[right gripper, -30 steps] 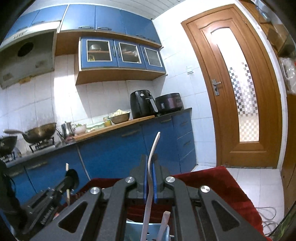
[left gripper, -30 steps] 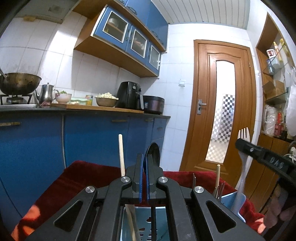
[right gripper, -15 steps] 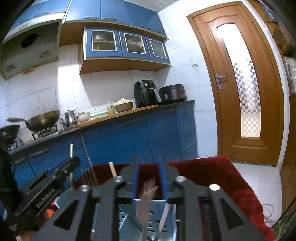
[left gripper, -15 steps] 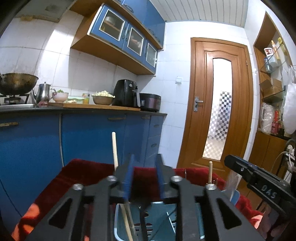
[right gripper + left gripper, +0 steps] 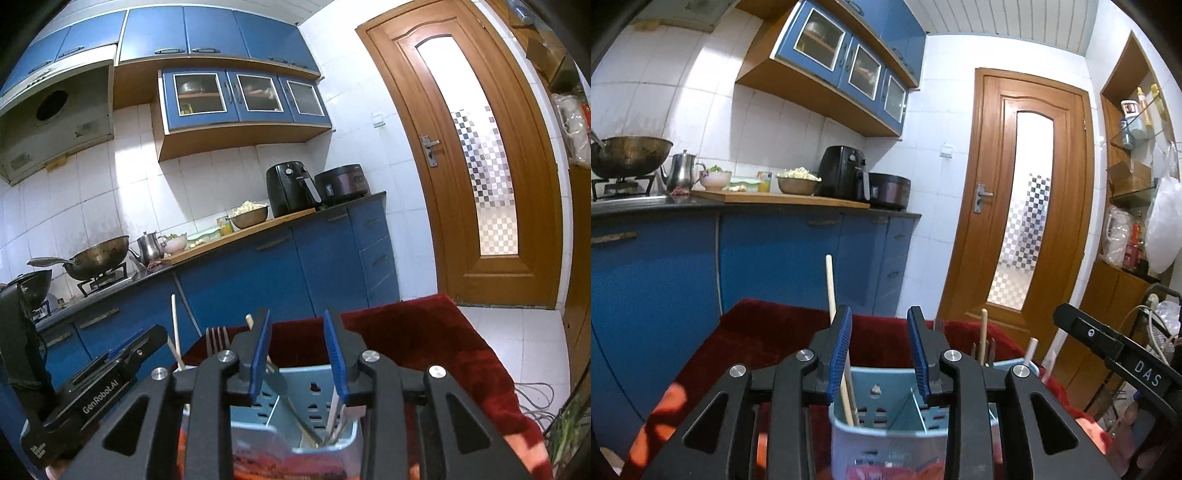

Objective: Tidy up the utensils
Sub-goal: 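Move both tools back over the last utensil on the blanket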

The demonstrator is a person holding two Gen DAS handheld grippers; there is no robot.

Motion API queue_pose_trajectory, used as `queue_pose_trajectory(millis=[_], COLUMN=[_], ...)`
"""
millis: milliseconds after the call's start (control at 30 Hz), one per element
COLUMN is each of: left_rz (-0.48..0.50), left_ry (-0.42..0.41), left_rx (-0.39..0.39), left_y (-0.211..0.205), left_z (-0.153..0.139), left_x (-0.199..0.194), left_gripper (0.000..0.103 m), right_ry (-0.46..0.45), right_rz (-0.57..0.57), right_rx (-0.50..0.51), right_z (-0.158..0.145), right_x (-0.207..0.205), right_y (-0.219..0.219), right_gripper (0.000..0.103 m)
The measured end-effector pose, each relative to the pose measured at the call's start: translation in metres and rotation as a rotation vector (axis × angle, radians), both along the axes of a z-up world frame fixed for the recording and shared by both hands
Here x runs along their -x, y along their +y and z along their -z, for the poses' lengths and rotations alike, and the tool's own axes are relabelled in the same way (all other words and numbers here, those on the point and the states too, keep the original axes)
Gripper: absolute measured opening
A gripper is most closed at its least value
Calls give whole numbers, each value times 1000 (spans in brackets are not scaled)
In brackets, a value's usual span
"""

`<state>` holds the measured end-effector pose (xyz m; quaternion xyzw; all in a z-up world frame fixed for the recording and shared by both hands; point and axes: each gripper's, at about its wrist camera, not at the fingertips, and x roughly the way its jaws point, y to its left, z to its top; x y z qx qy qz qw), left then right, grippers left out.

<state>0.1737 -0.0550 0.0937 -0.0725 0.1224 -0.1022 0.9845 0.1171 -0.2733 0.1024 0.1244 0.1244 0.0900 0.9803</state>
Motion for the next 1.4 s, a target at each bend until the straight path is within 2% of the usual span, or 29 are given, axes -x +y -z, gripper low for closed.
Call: queue_pose_trajectory(millis=[533,833,1400], left_rz=[-8,-1,-26], left_ry=[120,160,308], left_rx=[2,-39,-123], left_y=[32,40,59], left_z=[1,1,31], left_x=[49,77,83], left_gripper=[31,31,32], right_ry=[72,144,337], right_rz=[-20,-27,-56], right_rx=[0,27,70], right_z=[-1,12,49], right_x=[59,84,91], right_y=[13,22,28], right_gripper=[33,33,33])
